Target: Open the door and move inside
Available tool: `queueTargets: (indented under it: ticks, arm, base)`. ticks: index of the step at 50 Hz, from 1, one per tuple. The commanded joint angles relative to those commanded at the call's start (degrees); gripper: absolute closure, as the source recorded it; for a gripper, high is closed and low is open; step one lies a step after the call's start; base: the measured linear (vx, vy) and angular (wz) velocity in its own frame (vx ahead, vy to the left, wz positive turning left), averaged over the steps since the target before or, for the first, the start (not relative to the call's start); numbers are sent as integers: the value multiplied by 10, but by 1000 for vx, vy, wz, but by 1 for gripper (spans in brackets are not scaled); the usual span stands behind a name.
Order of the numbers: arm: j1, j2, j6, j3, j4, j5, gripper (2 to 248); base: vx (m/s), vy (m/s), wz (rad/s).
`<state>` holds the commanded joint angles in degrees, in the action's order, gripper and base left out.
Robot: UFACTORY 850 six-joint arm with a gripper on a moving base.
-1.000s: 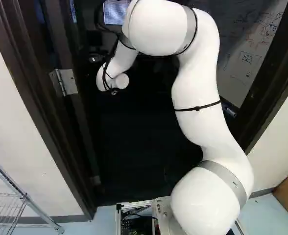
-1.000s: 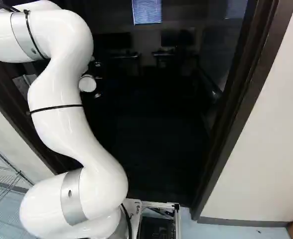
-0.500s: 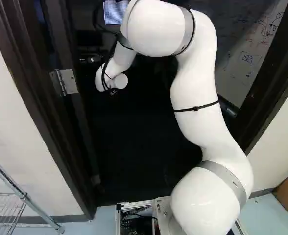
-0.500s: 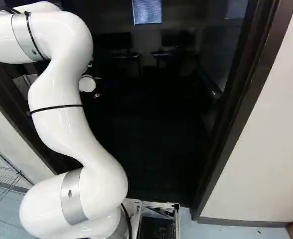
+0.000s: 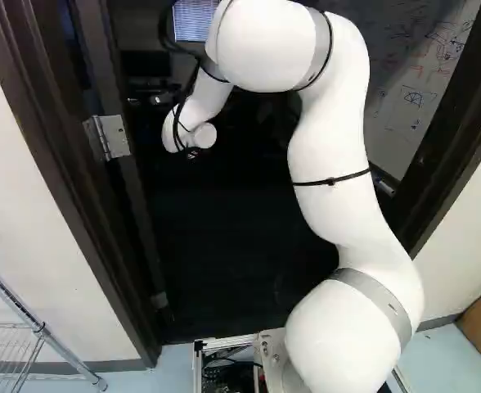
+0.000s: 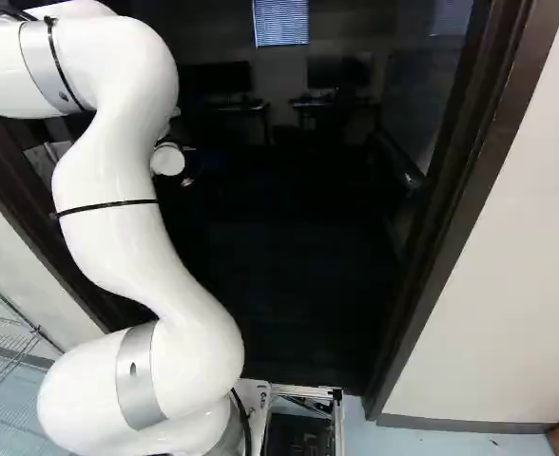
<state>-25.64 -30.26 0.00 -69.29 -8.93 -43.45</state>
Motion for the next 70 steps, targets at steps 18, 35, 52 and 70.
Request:
queueTargets:
  ticks: [18,35,52,70]
  arm:
    - [13,29,0,37,0,0,3]
    - [23,66,0,83,0,0,3]
    - [32,108,0,134,0,0,3]
    - [42,152,0,185,0,0,3]
  base:
    - [0,0,0]
    - [0,0,0]
    - [0,0,0]
    - [0,0,0]
